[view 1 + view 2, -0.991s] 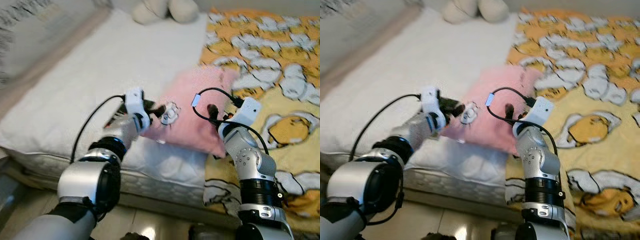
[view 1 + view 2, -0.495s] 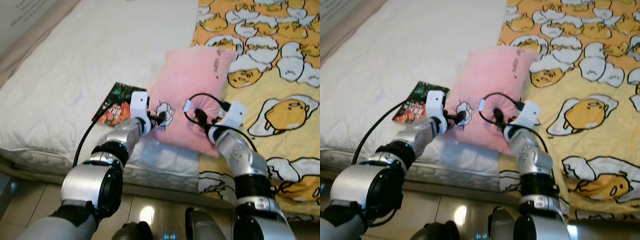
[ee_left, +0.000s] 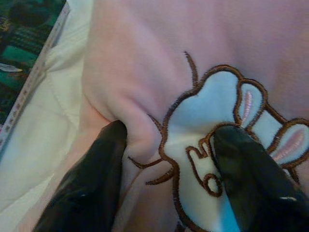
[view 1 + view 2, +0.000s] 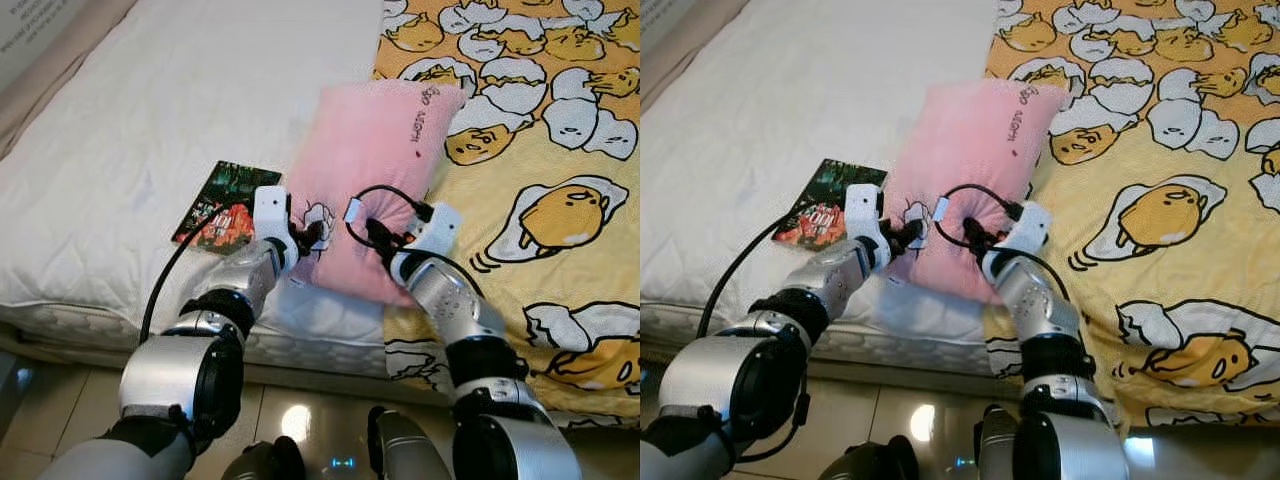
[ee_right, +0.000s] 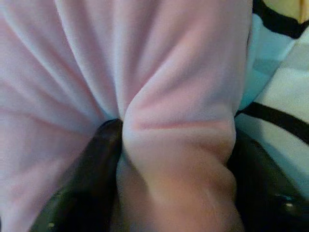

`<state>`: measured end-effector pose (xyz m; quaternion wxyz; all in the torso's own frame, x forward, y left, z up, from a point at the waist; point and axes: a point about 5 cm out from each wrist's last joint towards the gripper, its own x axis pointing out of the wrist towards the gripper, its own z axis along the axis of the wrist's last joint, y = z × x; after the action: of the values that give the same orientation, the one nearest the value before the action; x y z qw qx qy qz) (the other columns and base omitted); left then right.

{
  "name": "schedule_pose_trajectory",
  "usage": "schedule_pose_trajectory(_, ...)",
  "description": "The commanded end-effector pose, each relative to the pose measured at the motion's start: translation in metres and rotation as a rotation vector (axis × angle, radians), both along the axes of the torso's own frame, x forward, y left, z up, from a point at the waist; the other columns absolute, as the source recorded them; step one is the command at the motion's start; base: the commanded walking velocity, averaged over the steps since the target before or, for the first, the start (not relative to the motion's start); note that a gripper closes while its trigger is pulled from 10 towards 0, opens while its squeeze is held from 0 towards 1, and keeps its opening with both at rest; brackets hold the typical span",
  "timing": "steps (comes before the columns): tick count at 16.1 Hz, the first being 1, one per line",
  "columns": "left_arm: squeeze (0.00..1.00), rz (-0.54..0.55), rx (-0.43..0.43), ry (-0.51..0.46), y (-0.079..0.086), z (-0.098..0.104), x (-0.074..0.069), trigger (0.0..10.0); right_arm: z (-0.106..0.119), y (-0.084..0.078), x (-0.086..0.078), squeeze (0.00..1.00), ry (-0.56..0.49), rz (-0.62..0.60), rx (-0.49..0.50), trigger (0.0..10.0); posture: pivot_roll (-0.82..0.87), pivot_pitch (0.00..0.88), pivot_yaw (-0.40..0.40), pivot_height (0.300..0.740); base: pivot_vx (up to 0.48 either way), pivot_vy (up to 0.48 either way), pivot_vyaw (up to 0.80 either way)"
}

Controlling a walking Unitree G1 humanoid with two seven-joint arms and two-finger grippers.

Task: Clean up the room

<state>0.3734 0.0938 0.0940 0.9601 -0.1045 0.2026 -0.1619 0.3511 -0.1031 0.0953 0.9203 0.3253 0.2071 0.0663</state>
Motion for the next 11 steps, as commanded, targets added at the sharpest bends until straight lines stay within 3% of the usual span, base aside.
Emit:
schedule_pose_trajectory(1, 0.00, -0.031, -0.002, 0.077, -0.003, -0.020, -0.012, 0.0, -0.015, 0.023, -0.009, 0.00, 0.059, 0.097, -0.004, 0.0, -0.29, 0.187, 0.104, 0.735, 0.000, 0.000, 0.00)
schedule_pose_trajectory(2, 0.00, -0.029, -0.020, 0.096, 0.004, -0.025, -0.015, 0.0, -0.014, 0.019, -0.007, 0.00, 0.022, 0.104, -0.095, 0.0, -0.29, 0.185, 0.102, 0.735, 0.000, 0.000, 0.00)
schedule_pose_trajectory(8, 0.00, 0.014, -0.051, 0.096, 0.025, -0.033, -0.019, 0.0, -0.003, 0.018, -0.003, 0.00, -0.074, 0.103, -0.188, 0.0, -0.26, 0.152, 0.110, 0.735, 0.000, 0.000, 0.00)
schedule_pose_trajectory(10, 0.00, -0.004, -0.073, 0.064, 0.030, -0.026, -0.016, 0.0, 0.022, 0.026, -0.007, 0.00, -0.237, 0.128, -0.311, 0.0, -0.25, 0.140, 0.113, 0.735, 0.000, 0.000, 0.00)
schedule_pose_trajectory(11, 0.00, -0.024, -0.080, 0.051, 0.030, -0.023, -0.014, 0.0, 0.028, 0.030, -0.011, 0.00, -0.270, 0.135, -0.351, 0.0, -0.25, 0.139, 0.113, 0.735, 0.000, 0.000, 0.00)
